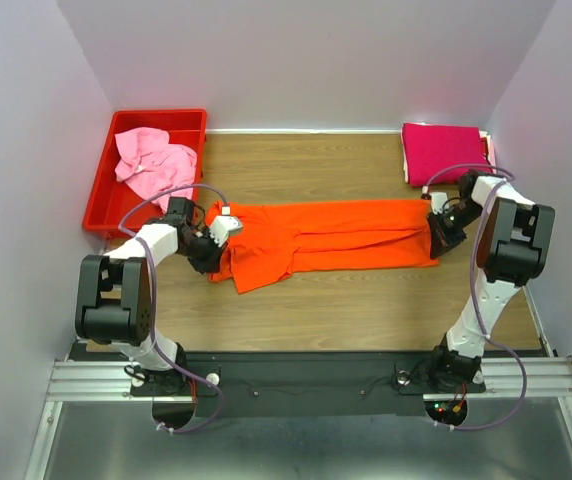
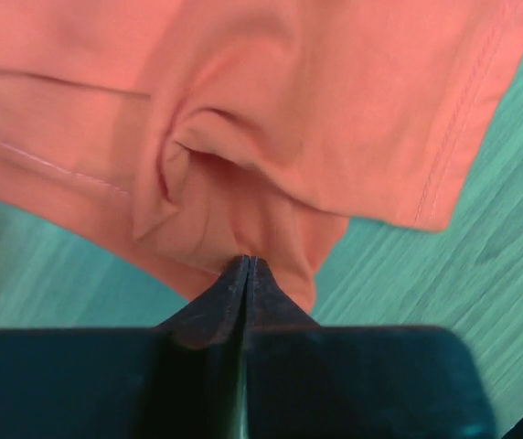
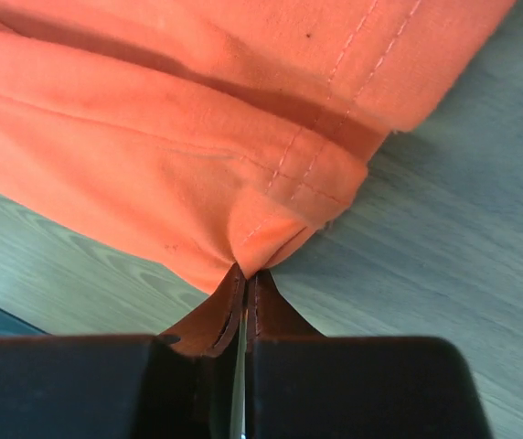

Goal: Fold and stack the t-shirts
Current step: Fold the tshirt

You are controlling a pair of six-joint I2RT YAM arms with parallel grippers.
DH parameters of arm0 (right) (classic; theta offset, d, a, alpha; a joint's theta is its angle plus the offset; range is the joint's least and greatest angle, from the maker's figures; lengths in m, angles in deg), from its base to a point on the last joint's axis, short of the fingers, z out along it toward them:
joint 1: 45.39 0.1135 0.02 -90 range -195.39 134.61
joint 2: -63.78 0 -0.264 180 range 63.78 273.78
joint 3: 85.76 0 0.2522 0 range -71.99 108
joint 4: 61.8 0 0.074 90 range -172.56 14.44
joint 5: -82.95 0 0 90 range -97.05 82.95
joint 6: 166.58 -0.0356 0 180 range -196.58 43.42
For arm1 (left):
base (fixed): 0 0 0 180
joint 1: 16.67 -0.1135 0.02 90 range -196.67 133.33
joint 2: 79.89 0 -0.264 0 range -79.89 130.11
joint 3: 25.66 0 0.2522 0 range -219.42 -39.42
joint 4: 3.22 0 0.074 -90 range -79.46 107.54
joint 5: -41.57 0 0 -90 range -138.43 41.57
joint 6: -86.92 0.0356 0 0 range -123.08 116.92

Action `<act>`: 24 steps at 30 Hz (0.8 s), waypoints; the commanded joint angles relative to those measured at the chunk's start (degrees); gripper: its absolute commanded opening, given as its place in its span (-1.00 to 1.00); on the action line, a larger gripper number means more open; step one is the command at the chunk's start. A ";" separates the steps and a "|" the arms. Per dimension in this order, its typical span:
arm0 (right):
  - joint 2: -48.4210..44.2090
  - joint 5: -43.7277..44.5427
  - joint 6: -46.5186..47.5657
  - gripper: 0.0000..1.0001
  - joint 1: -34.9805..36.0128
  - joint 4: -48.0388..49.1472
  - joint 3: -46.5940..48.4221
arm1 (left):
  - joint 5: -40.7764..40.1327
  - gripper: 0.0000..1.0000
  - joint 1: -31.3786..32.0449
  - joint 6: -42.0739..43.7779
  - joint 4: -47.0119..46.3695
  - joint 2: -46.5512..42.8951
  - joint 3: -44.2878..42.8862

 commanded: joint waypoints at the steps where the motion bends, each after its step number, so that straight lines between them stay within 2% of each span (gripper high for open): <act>1: -1.85 4.31 1.90 -0.99 -2.28 0.81 -1.81 | 0.77 -0.95 -0.01 1.44 4.36 -1.67 2.42; 2: -2.47 5.02 2.51 -0.99 -2.63 0.81 -2.51 | 0.85 -1.00 -0.01 1.79 4.80 -2.89 2.86; 5: -4.66 7.40 4.53 -0.99 -3.78 0.81 -4.00 | 1.30 -1.00 -0.01 2.76 7.35 -6.66 4.10; 6: -5.63 8.10 5.50 -0.99 -3.87 0.81 -4.18 | 0.95 -0.91 -0.01 2.41 7.53 -7.90 4.27; 7: -5.98 8.28 5.77 -0.98 -3.87 0.81 -4.27 | 0.94 -0.72 -0.01 2.41 7.61 -9.13 4.10; 8: -6.34 8.11 5.94 -0.76 -3.87 0.81 -4.10 | 1.12 -0.39 -0.01 2.15 7.70 -11.84 3.92; 9: -6.69 7.32 5.86 -0.58 -3.87 0.81 -3.58 | 1.38 -0.31 0.08 2.15 7.96 -13.17 3.14; 10: -7.47 6.71 5.77 -0.20 -3.87 0.46 -3.05 | 1.82 -0.26 0.08 2.67 8.75 -14.23 2.44; 12: -8.44 5.39 5.59 -0.04 -3.87 -0.24 -2.26 | 3.05 -0.19 0.87 6.26 12.51 -17.31 0.16; 14: -9.41 3.10 5.42 0.04 -3.87 -2.35 -0.76 | 4.28 -0.15 2.62 8.55 14.46 -20.46 -0.47; 17: -11.16 1.87 4.80 0.06 -3.87 -3.67 -0.06 | 2.62 -0.13 10.25 9.45 14.39 -22.93 0.23; 18: -11.69 1.78 4.54 0.06 -3.87 -3.67 0.03 | 1.31 -0.13 12.80 8.66 13.34 -22.94 0.75; 19: -12.14 1.34 3.93 0.06 -3.87 -3.94 0.29 | -1.23 -0.12 18.13 6.82 12.11 -22.68 1.89; 24: -14.33 -1.47 1.99 0.06 -3.87 -5.69 2.23 | -5.20 -0.11 28.11 3.65 5.44 -17.68 4.45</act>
